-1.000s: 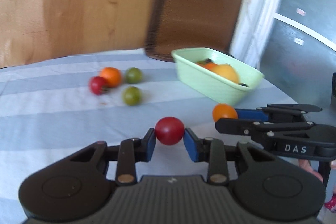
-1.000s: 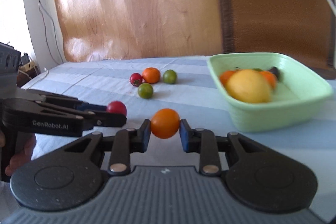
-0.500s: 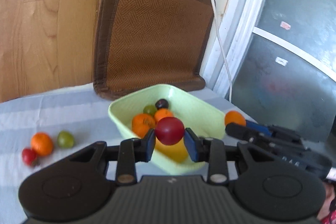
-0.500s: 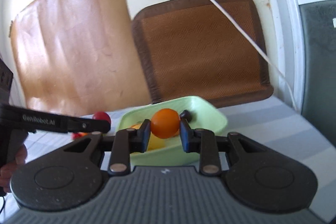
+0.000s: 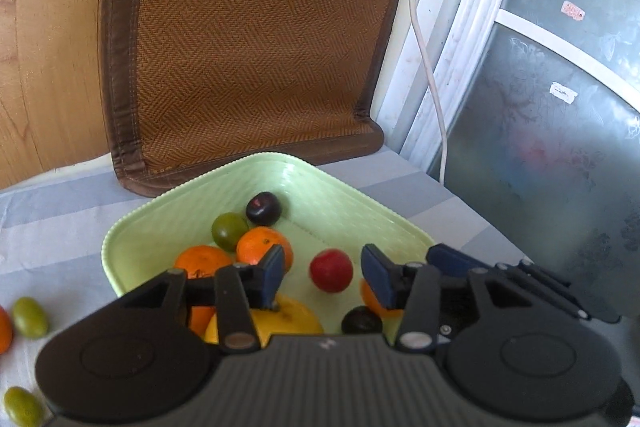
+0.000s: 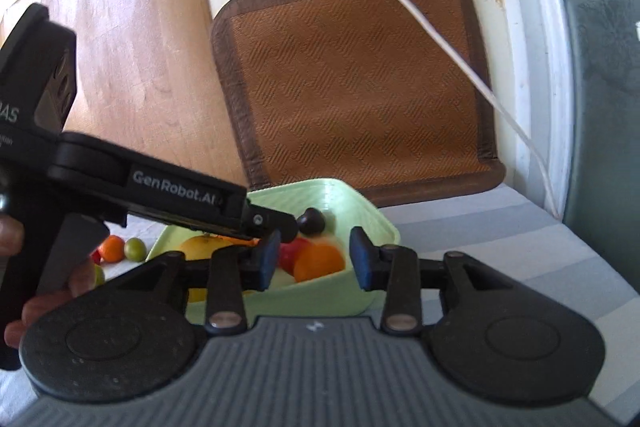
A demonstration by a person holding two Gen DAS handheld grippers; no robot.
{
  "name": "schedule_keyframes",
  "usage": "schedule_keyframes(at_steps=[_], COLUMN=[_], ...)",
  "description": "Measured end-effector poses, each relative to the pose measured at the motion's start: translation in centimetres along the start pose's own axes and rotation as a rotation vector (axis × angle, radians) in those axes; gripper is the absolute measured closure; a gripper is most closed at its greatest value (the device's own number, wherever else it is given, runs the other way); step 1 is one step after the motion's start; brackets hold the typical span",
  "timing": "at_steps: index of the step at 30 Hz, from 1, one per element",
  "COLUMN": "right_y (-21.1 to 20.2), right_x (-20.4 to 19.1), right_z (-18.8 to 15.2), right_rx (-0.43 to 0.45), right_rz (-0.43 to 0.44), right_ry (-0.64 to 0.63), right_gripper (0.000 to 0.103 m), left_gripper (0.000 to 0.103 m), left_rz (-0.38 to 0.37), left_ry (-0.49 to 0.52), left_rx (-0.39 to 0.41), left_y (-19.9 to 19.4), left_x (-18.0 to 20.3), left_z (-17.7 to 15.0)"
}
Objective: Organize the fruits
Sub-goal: 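Carry both fruits over the basket and release them with both tools, then grasp a red tomato with the left tool while the right tool grasps a green tomato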
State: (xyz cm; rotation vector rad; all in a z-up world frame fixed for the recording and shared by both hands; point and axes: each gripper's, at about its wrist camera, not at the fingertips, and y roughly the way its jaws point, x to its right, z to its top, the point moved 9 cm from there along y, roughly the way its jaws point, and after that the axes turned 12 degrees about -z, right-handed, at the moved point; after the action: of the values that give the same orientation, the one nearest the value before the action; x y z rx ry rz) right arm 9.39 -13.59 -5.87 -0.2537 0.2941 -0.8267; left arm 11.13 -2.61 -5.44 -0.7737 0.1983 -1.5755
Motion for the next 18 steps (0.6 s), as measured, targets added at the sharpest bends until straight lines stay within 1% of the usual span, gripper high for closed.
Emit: schedule_keyframes(at_steps=[2, 4, 6, 9, 12, 16, 18], right_y=[0.0, 0.0, -0.1, -0.2, -0.5, -1.5, -3.2], right_x=[0.4, 0.9, 1.7, 2.8, 3.4, 3.3, 2.4], right_z=[0.1, 0.3, 0.5, 0.7, 0.9, 0.7, 0.5], right_rx=[0.001, 0.007, 0.015, 0.029, 0.058, 0.077, 0.097], right_rz=[-0.001, -0.006, -0.022, -0.051, -0.082, -0.125, -0.107], right_ry=[0.024, 0.058, 0.095, 0.147, 0.167, 0.170, 0.193], right_gripper=[0.058, 0.058, 0.058, 0.058, 0.058, 0.059, 0.058], left_gripper=[0.059, 0.059, 0.059, 0.059, 0.059, 0.059, 0.059], left_rz=[0.002, -0.008, -0.010, 0.030, 0.113, 0.278, 0.335], left_ry=[-0.023, -0.046, -0.061, -0.070, -0.099, -0.150, -0.168], left_rx=[0.013, 0.055, 0.103, 0.167, 0.215, 0.241, 0.242], left_y=[-0.7, -2.5, -5.2, -10.1, -15.5, -21.6, -23.5], left_x=[-0.2, -0.4, -0.9, -3.0, -7.1, -13.2, -15.6], left_z=[0.1, 0.2, 0.2, -0.1, -0.9, -3.4, -5.0])
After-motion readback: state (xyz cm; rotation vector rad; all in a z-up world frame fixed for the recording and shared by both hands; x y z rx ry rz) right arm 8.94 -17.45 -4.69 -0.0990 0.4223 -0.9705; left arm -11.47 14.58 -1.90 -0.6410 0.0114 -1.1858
